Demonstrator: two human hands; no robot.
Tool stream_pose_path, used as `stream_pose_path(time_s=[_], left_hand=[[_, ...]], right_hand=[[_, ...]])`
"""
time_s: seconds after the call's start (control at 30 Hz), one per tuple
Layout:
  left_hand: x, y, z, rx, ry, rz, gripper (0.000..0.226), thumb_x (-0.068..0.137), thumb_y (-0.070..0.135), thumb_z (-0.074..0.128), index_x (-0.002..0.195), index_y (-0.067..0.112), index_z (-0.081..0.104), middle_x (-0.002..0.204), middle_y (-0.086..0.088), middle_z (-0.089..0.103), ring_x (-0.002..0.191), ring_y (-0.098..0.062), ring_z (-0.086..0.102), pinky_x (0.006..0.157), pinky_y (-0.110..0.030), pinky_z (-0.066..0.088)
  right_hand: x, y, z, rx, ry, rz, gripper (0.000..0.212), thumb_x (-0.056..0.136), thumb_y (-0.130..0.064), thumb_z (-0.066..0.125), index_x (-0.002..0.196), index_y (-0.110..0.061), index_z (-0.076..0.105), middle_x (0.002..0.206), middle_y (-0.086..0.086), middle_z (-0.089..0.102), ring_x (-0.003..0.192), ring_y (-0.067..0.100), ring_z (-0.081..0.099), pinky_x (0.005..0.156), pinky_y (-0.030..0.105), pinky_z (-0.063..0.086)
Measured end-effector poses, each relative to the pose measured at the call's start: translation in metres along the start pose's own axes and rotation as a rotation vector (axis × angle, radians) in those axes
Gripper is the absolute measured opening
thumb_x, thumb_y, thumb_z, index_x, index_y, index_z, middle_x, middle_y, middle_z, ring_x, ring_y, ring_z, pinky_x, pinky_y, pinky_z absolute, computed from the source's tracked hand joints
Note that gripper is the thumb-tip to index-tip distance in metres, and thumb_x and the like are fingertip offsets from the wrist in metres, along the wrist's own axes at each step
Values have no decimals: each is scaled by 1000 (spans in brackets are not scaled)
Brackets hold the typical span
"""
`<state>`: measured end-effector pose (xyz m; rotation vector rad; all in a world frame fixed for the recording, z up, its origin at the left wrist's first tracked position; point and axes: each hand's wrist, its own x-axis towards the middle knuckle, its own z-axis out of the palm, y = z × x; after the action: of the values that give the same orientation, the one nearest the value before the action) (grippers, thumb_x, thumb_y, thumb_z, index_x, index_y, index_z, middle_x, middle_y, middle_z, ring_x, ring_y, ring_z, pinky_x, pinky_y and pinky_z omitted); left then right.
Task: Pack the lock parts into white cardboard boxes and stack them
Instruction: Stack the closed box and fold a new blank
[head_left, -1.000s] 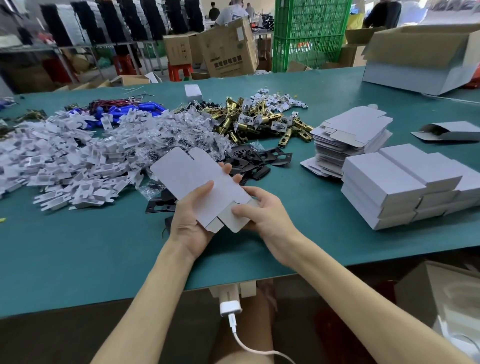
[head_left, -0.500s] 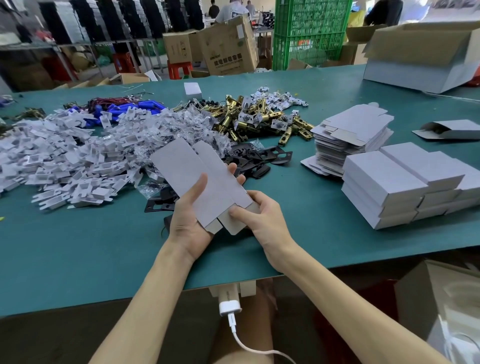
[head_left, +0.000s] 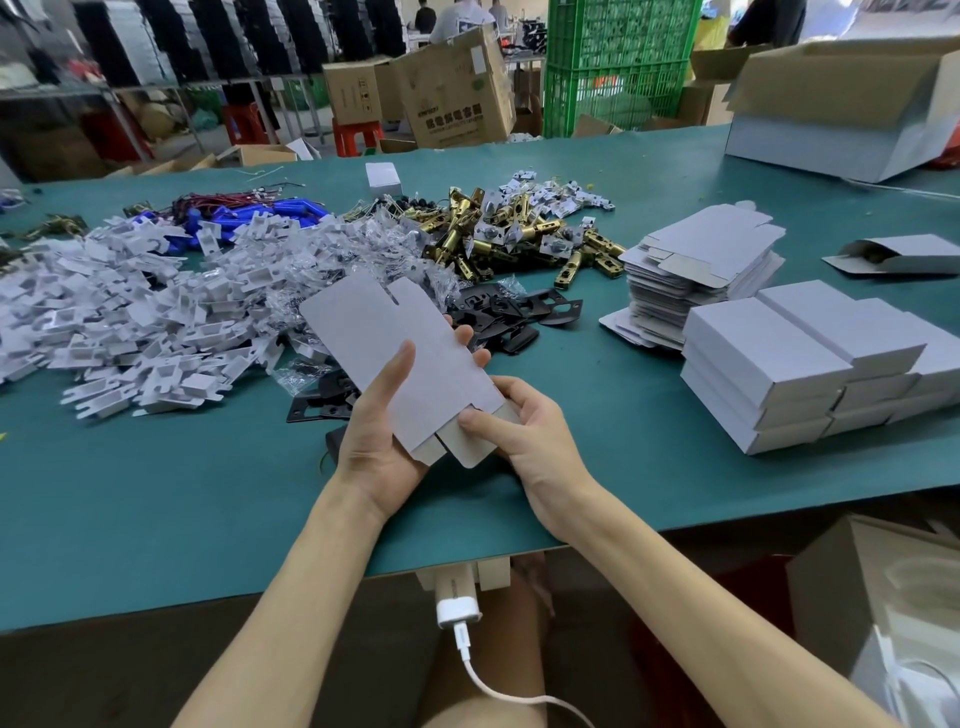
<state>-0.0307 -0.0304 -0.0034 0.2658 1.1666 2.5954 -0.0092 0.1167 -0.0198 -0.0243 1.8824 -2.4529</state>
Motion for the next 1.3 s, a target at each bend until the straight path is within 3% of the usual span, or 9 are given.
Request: stream_pose_path(time_s=[0.17,0.4,0.57,0.77,0.87,0.97,1.03,1.13,1.3], left_hand=[[0,-1,-3,-30,-125,-13,61,100,40,61,153,13,46,151,-11,52,139,-32,50,116,-57,39],[2,-1,-3,-61,-109,-26,75,97,59,53,153,9,47,152,-13,51,141,-33,49,114,-55,43],[-1,1,-1,-69,-153,-34,88,85,58,69,153,8,43,140,-11,55,134,-31,52,112,-54,46],[-1,0,0,-103,54,30,107,58,52,96,143,4,53,121,-8,67,110,-27,65,100,-48,56],[-1,-1,3,-74,179,14,119,38,57,101,137,4,59,125,-9,66,113,-27,66,96,-50,57],[-2,-1,5,38,285,24,138,26,65,99,141,2,57,131,-16,67,114,-31,68,87,-49,62],[-4,-3,7,186,294,90,132,32,69,96,138,-1,59,129,-19,70,108,-32,72,87,-47,63],[-6,-7,8,299,272,142,103,59,62,84,137,-1,58,124,-16,74,109,-30,75,93,-49,61],[-6,-3,7,158,173,12,68,98,65,54,137,10,66,140,-17,65,132,-31,62,100,-46,57]], right_hand=[[-1,-3,-3,62,-46,14,32,88,6,69,117,-9,66,120,16,72,106,24,66,109,49,48],[-4,0,-2,41,-43,-52,24,92,-2,69,114,-11,69,115,14,74,101,19,67,102,43,51],[-4,2,-1,-58,1,-93,17,92,-7,73,108,-11,71,105,10,76,92,13,67,90,35,56],[-5,3,5,-324,-26,-144,45,84,-18,83,123,-14,62,108,-1,73,99,14,69,89,36,57],[-6,5,6,-369,-82,-128,61,77,-28,89,128,-20,56,108,-1,72,98,15,69,89,39,57],[-9,4,8,-385,-104,-155,54,80,-51,78,123,-24,61,103,-10,73,94,6,69,81,27,56],[-9,1,8,-329,-55,-177,39,91,-57,62,105,-21,68,88,-17,71,81,0,65,70,19,49],[-8,1,6,-300,16,-179,37,101,-49,56,84,-18,67,75,-8,68,72,7,59,66,38,48],[-6,2,3,-276,52,-156,31,102,-39,60,94,-11,71,87,-1,75,79,9,64,74,37,51]])
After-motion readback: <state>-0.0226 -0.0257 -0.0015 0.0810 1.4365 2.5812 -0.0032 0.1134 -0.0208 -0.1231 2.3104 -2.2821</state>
